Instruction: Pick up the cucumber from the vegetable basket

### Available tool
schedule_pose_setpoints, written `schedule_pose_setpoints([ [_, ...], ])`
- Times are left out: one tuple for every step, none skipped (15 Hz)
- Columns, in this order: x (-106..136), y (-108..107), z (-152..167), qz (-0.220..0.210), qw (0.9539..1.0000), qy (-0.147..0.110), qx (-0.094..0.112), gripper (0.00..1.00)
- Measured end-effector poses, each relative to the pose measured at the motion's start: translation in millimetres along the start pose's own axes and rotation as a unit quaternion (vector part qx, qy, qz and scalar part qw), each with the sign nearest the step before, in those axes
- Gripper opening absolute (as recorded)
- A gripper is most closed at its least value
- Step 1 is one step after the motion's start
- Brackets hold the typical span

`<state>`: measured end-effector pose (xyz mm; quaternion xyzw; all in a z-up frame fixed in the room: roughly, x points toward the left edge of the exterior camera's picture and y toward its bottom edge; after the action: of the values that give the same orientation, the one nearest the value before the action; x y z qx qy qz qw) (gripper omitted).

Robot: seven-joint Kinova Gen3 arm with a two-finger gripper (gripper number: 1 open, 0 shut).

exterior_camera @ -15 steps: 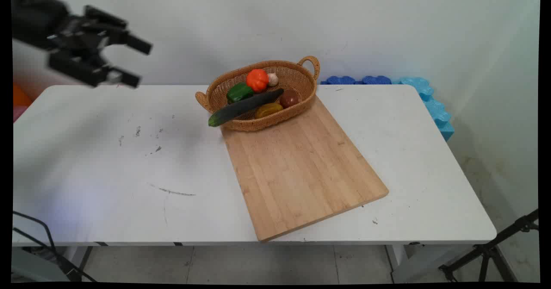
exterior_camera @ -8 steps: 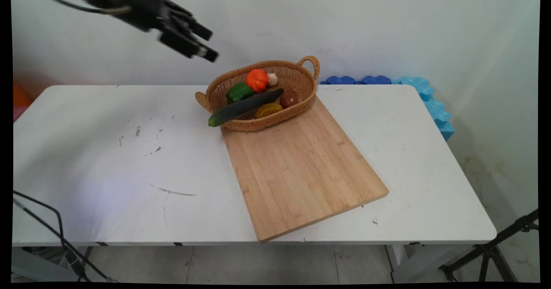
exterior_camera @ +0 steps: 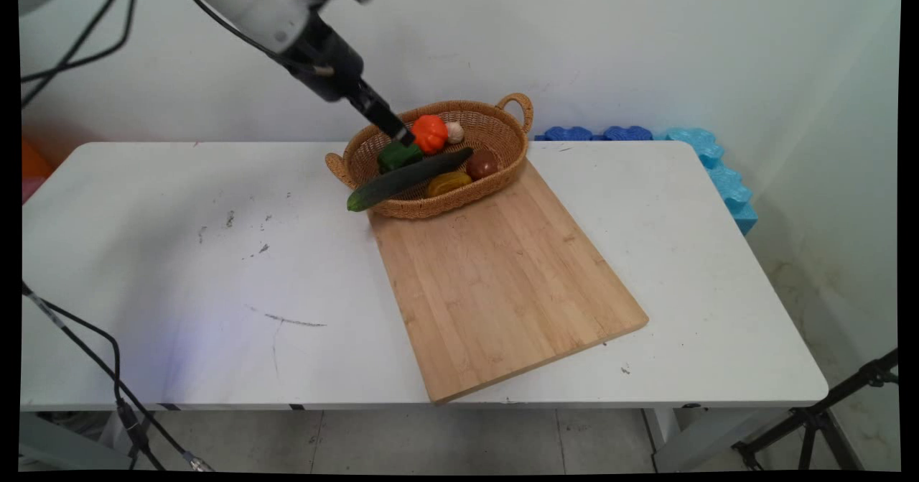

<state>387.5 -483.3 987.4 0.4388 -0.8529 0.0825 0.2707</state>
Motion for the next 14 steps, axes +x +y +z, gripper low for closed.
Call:
schedule_pose_setpoints([
  [0, -1, 12, -0.012, 0.9997, -0.019, 0.006, 1.00],
  [-1, -2, 22, -0.022, 0.9991, -0.034, 0.010, 1.00],
  [2, -3, 29, -0.026, 0.9986, -0.044, 0.012, 1.00],
  [1, -4, 38, -0.035, 0.9976, -0.057, 0.015, 1.00],
  [0, -4, 43, -0.040, 0.9969, -0.066, 0.018, 1.00],
  [0, -5, 49, -0.047, 0.9958, -0.075, 0.020, 1.00],
  [-1, -6, 58, -0.056, 0.9941, -0.089, 0.024, 1.00],
  [-2, -7, 65, -0.063, 0.9926, -0.100, 0.027, 1.00],
  [-2, -8, 71, -0.069, 0.9913, -0.108, 0.028, 1.00],
  [-2, -9, 77, -0.075, 0.9899, -0.117, 0.030, 1.00],
  [-2, -9, 83, -0.080, 0.9887, -0.123, 0.031, 1.00],
  [-2, -10, 86, -0.083, 0.9880, -0.126, 0.032, 1.00],
  [-2, -10, 91, -0.088, 0.9869, -0.131, 0.033, 1.00],
  [-1, -11, 95, -0.092, 0.9861, -0.134, 0.034, 1.00],
])
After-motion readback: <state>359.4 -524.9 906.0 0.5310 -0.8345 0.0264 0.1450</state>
